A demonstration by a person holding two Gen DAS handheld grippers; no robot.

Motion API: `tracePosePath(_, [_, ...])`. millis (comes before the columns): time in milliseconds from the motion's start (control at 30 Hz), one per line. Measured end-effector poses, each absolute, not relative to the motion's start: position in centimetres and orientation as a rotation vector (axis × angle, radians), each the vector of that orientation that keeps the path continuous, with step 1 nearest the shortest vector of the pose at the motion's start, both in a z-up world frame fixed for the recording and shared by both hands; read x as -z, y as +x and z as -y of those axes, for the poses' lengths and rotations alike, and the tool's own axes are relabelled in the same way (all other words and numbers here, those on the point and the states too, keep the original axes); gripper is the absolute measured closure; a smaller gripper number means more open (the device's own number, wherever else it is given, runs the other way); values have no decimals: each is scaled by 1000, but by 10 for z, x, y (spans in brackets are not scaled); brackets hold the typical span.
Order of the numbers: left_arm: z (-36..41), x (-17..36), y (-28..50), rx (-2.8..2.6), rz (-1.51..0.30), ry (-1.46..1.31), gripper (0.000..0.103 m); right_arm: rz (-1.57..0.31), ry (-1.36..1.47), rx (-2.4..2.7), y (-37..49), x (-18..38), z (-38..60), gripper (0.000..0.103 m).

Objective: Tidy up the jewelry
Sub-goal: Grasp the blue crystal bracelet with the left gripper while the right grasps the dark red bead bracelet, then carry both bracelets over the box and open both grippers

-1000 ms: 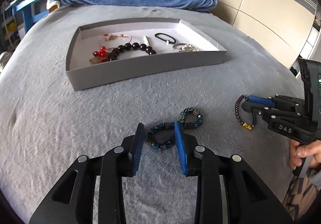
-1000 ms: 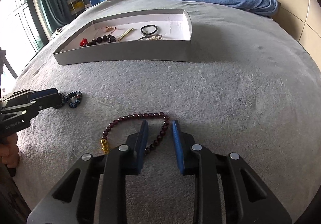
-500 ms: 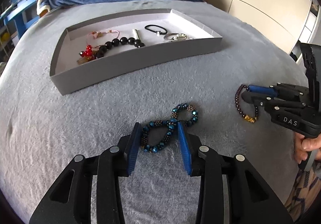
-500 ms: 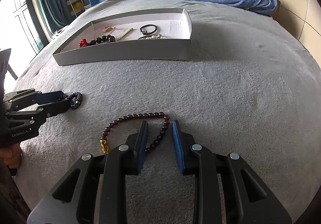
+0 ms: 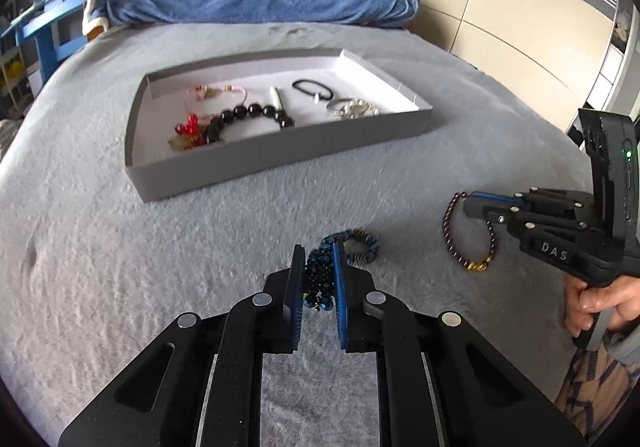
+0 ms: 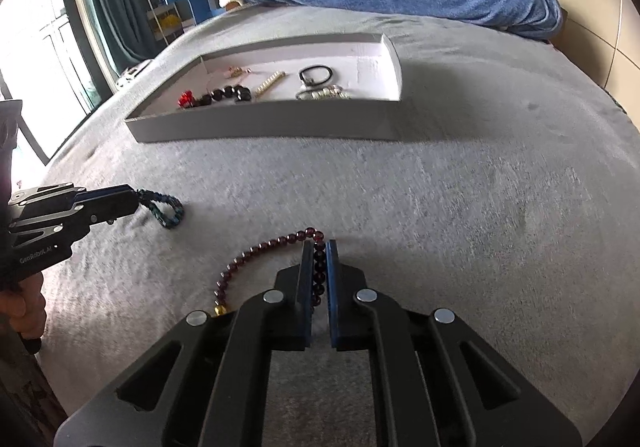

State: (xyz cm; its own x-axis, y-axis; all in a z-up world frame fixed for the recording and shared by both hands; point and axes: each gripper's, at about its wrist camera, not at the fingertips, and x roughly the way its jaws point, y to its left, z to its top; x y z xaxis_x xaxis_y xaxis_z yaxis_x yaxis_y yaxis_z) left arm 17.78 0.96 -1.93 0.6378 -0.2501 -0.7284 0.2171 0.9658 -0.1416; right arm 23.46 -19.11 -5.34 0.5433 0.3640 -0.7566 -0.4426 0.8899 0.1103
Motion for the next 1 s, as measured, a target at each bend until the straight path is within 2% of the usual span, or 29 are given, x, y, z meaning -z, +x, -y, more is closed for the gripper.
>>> tracePosePath(567, [-13,-33,186,243,-725,3,89,-780,-70,-502,240,23,183,97])
tracePosePath(1000, [-27,-62,202,238,-720,53,89,-699,-124,-546,250,-34,158,97])
